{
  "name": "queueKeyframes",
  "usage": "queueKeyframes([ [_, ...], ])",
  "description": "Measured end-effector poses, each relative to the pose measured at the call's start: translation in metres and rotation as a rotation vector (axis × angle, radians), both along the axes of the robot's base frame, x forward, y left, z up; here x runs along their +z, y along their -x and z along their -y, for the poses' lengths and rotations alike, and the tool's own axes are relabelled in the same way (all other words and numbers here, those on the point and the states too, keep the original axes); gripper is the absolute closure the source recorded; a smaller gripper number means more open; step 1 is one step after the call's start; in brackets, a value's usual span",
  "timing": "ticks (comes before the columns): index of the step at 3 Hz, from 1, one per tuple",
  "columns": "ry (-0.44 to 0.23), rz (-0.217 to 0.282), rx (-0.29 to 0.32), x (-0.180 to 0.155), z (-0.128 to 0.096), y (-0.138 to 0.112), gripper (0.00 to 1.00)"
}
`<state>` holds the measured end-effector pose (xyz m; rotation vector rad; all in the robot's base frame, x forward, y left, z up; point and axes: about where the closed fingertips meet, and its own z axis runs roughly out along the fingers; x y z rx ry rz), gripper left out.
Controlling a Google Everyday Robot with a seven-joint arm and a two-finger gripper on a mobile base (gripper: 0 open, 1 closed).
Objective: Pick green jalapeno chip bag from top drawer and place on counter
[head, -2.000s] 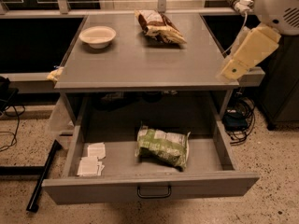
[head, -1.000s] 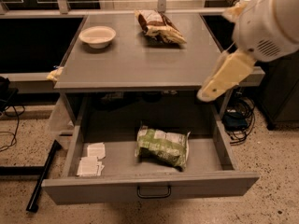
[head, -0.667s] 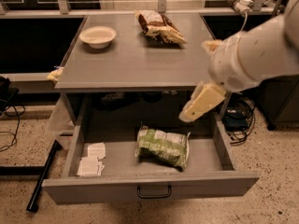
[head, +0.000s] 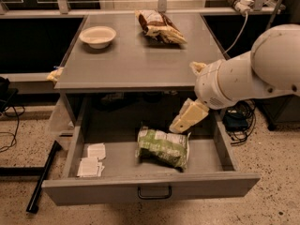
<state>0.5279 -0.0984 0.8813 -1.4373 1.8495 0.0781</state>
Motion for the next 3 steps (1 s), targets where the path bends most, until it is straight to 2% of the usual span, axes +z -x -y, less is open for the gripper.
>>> queueKeyframes([
  [2,0.041,-0.023,0.015,-0.060,0.016,-0.011,0.40],
  [3,0.030,-0.065,0.031,-0.103,0.014,-0.021,0.31],
])
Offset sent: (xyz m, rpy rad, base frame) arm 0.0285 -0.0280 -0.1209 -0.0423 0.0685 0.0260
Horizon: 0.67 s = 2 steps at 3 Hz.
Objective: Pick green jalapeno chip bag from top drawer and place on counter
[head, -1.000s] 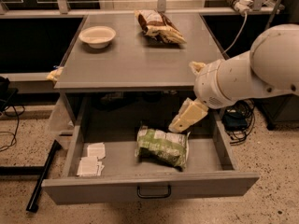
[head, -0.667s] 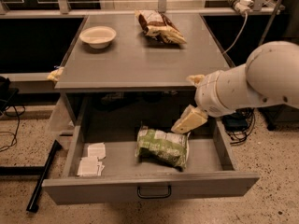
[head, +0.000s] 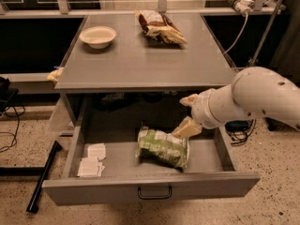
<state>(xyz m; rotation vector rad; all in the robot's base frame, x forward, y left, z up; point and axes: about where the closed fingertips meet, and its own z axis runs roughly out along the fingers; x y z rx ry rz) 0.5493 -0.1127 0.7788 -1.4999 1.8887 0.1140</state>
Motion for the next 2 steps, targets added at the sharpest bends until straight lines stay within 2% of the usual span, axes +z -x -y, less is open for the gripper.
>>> queueKeyframes([
  [2,-0.024,-0.126,0.015,-0.072,-0.009,0.001,0.25],
])
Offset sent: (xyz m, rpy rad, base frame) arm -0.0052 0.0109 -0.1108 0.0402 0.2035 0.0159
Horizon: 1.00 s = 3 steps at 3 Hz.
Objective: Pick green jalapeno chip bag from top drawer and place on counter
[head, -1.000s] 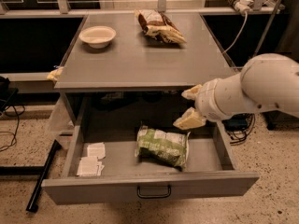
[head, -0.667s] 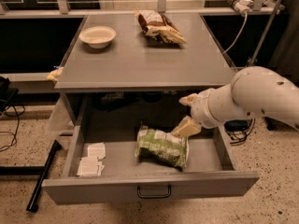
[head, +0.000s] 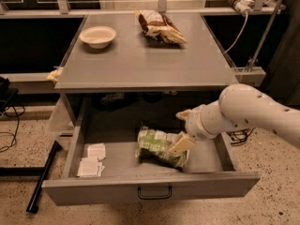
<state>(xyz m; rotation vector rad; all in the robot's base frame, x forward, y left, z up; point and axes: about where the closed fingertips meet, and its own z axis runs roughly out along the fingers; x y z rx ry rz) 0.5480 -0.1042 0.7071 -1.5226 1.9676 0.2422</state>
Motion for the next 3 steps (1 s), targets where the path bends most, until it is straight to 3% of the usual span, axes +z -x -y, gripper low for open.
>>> queueKeyframes([
  [3,-0.077,-0.102,0.023,-0.060,-0.028,0.006,0.14],
])
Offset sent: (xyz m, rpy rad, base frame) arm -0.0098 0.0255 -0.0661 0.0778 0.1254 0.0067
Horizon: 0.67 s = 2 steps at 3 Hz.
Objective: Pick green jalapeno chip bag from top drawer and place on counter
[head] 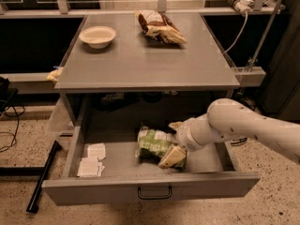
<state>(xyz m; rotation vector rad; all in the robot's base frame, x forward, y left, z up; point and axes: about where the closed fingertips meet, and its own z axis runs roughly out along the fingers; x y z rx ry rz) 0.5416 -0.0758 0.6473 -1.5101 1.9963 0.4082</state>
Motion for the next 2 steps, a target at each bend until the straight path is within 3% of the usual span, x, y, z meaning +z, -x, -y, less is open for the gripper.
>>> queueKeyframes([
  [2,-0.038,0.012,0.030,-0.030,-0.008,-0.015,0.17],
])
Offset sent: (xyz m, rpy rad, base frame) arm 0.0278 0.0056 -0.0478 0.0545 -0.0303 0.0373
